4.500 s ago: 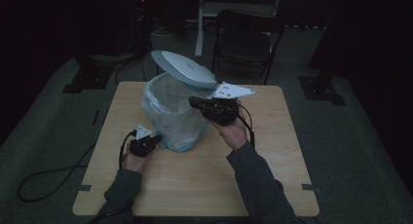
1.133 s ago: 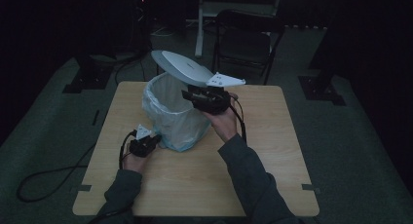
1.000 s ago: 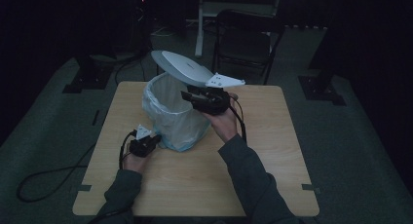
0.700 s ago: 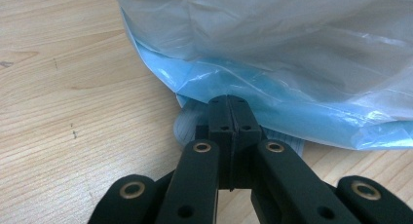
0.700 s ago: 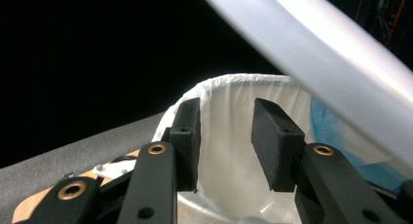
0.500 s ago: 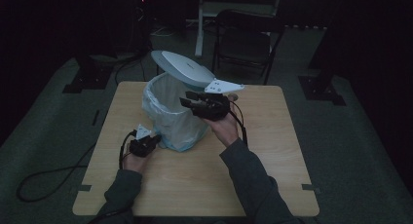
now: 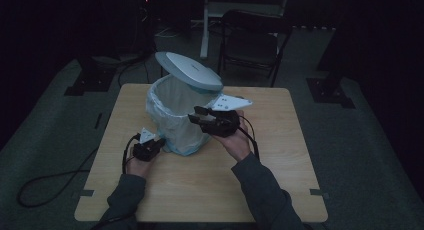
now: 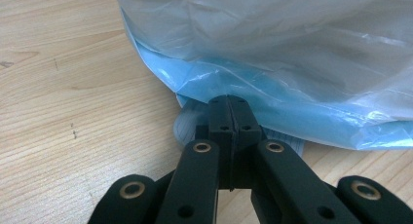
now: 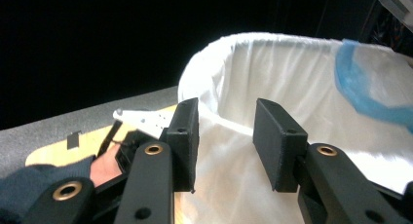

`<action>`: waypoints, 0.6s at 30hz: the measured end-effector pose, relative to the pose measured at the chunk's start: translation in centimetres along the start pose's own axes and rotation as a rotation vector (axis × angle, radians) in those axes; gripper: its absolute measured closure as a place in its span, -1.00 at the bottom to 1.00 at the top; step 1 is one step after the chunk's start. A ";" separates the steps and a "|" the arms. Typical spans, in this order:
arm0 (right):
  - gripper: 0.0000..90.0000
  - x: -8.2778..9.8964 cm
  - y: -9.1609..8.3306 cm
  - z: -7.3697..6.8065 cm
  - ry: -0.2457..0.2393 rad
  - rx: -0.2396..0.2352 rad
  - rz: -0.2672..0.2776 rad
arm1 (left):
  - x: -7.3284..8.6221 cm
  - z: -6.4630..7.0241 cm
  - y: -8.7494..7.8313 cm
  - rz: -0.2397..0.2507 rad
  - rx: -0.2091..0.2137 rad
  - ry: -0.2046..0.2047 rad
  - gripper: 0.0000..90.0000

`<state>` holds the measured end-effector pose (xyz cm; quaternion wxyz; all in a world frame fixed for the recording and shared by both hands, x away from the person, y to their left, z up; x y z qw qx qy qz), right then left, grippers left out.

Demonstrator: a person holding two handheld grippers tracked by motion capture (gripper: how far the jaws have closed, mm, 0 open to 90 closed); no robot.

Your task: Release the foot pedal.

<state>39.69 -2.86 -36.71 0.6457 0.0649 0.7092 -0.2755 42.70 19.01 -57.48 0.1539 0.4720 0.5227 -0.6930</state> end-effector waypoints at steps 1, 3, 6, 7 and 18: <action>0.36 0.3 -0.2 0.0 0.002 0.002 -0.001 | 0.0 0.0 0.0 0.001 0.000 -0.001 1.00; 0.35 0.9 -0.7 0.1 0.004 0.008 -0.008 | 0.0 0.0 0.0 0.001 -0.001 0.000 1.00; 0.34 1.9 -1.5 0.3 0.003 0.019 -0.017 | 0.0 0.0 0.0 0.000 -0.001 -0.001 1.00; 0.34 2.2 -1.7 0.3 0.006 0.024 -0.019 | 0.0 0.0 0.0 0.001 -0.001 -0.002 1.00; 0.30 5.1 -2.7 0.9 0.039 0.038 -0.050 | 0.0 0.1 0.0 0.005 -0.012 -0.005 1.00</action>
Point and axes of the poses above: each handheld gripper's, and its own axes: y roughly forward along the jaws, x roughly out of its underside, z roughly to its right, the point moved 6 cm from there along y, roughly forward along the jaws, and after that the axes turned 2 degrees about -x, right-handed, at the moved point
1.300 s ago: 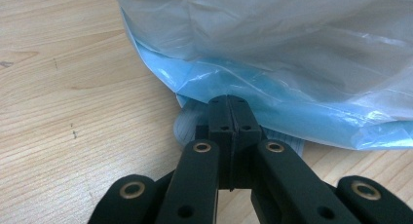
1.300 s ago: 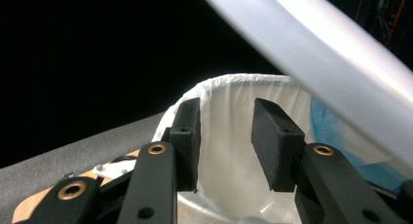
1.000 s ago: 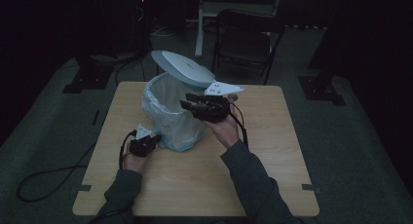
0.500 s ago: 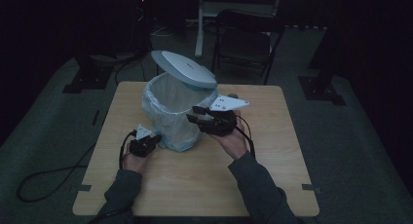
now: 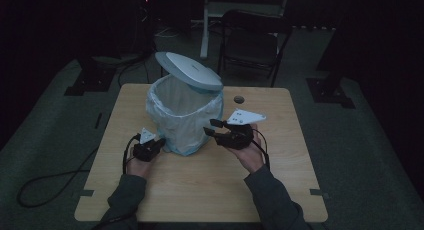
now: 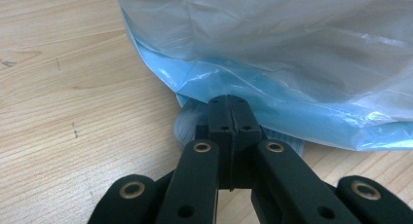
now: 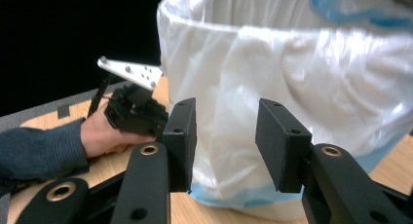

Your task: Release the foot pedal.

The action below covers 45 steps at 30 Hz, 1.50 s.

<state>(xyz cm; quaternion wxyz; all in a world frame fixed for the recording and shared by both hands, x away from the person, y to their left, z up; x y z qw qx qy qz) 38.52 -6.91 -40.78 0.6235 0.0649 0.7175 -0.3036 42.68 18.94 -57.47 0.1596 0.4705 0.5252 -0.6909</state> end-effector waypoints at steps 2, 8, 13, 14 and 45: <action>0.28 0.5 0.1 0.1 0.002 0.003 -0.014 | 0.0 0.0 0.0 -0.001 0.000 -0.001 1.00; 0.26 1.9 0.3 0.2 0.008 0.011 -0.041 | 0.0 0.0 0.0 0.000 -0.001 -0.003 1.00; 0.24 3.0 0.2 0.4 0.016 0.030 -0.065 | 0.0 0.1 0.0 0.000 -0.006 0.002 1.00; 0.23 3.2 0.2 0.5 0.011 0.038 -0.072 | 0.0 0.1 0.0 0.001 -0.007 0.003 1.00; 0.19 10.3 0.0 2.7 0.085 0.128 -0.206 | 0.1 0.1 -0.5 0.016 -0.042 0.004 0.98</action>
Point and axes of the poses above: each handheld gripper's, and its own axes: y roughly forward along the jaws, x roughly out of its underside, z roughly to its right, the point moved 6 cm from there along y, roughly forward along the jaws, and after that the axes turned 2 degrees about -x, right-handed, at the moved point
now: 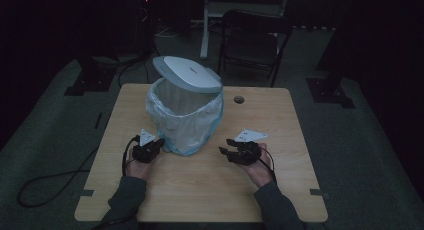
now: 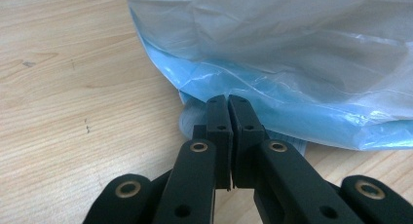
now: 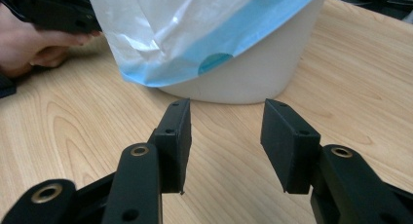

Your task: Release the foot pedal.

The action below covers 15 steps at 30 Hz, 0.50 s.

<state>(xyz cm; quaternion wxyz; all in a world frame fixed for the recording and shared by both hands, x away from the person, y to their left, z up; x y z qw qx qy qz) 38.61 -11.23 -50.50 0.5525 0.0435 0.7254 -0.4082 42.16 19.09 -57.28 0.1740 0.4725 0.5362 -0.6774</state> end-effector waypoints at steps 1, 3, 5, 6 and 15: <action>0.19 0.1 0.0 0.1 0.000 0.002 -0.004 | 0.1 0.0 -0.1 0.001 0.005 -0.011 0.98; 0.19 0.3 -0.1 0.3 0.002 0.010 -0.009 | 0.2 0.0 -0.4 0.004 0.011 -0.017 0.97; 0.19 0.4 -0.1 0.3 0.010 0.011 -0.007 | 0.2 -0.2 -0.7 0.014 0.012 -0.028 0.97; 0.19 0.6 -0.2 0.6 0.015 0.015 -0.008 | 0.2 -0.4 -1.0 0.021 0.015 -0.039 0.96; 0.18 1.1 -0.4 1.2 0.022 0.033 -0.014 | 1.0 -2.3 -1.3 -0.011 -0.039 -0.102 0.91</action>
Point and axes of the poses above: each handheld gripper's, and its own axes: y roughly forward along the jaws, x roughly out of its underside, z roughly to its right, the point moved 6 cm from there along y, roughly forward along the jaws, and after that the axes turned 2 degrees about -x, right-handed, at the moved point
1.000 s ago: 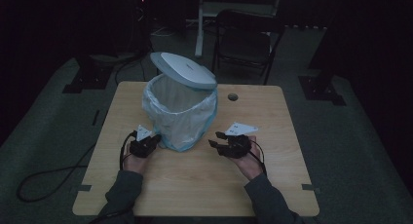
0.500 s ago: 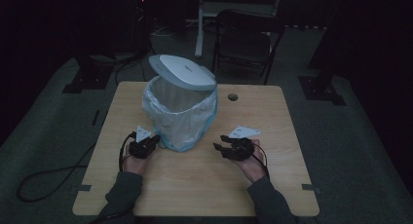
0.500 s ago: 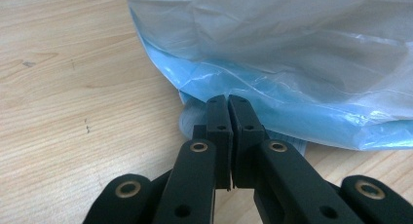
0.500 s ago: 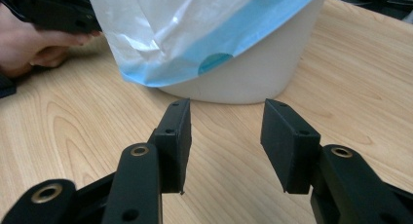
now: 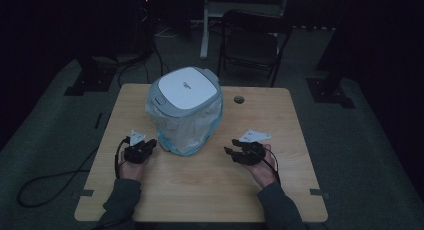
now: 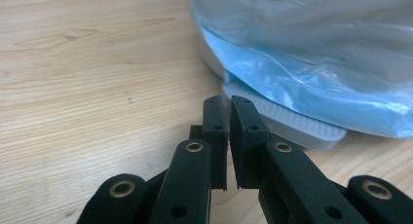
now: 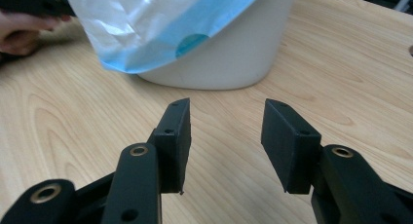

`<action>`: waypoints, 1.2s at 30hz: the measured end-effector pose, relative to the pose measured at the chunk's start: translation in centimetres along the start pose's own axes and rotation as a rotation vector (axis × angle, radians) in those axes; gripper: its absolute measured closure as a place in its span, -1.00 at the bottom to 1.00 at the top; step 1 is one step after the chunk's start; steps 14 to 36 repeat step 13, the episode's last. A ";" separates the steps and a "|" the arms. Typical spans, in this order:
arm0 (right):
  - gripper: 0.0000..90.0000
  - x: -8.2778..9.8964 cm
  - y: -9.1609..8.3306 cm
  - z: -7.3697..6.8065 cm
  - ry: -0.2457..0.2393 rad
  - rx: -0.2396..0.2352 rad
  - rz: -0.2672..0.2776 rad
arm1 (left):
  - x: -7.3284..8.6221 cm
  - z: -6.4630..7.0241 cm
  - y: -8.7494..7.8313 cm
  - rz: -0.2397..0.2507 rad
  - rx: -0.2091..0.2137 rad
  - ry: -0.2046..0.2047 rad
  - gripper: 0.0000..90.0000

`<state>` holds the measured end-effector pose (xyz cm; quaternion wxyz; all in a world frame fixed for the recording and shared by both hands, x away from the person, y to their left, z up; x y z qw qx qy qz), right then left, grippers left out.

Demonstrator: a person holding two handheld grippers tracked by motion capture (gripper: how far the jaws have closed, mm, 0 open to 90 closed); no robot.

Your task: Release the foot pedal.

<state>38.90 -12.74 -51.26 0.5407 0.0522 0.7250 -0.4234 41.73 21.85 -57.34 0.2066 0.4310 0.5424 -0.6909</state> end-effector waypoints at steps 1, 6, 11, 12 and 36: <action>0.17 0.2 0.1 0.3 -0.011 0.017 -0.012 | 0.0 -0.1 0.0 0.000 -0.001 0.000 0.89; 0.16 0.8 0.6 1.2 -0.021 0.052 -0.053 | 0.1 -0.3 0.0 -0.005 0.002 -0.012 0.89; 0.14 1.5 0.9 1.9 -0.043 0.081 -0.103 | 0.1 -0.4 0.0 -0.003 0.007 -0.023 0.88; 0.14 1.7 0.9 2.1 -0.047 0.086 -0.111 | 0.0 -0.5 0.0 -0.001 0.007 -0.023 0.88; 0.14 1.8 0.9 2.3 -0.050 0.091 -0.116 | 0.0 -0.5 0.0 0.002 0.006 -0.026 0.87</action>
Point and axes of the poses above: each handheld gripper's, and its own axes: y roughly forward along the jaws, x roughly out of its underside, z roughly to its right, the point moved 6 cm from there along y, roughly forward along the jaws, and after that the axes turned 2 degrees about -x, right-handed, at the moved point
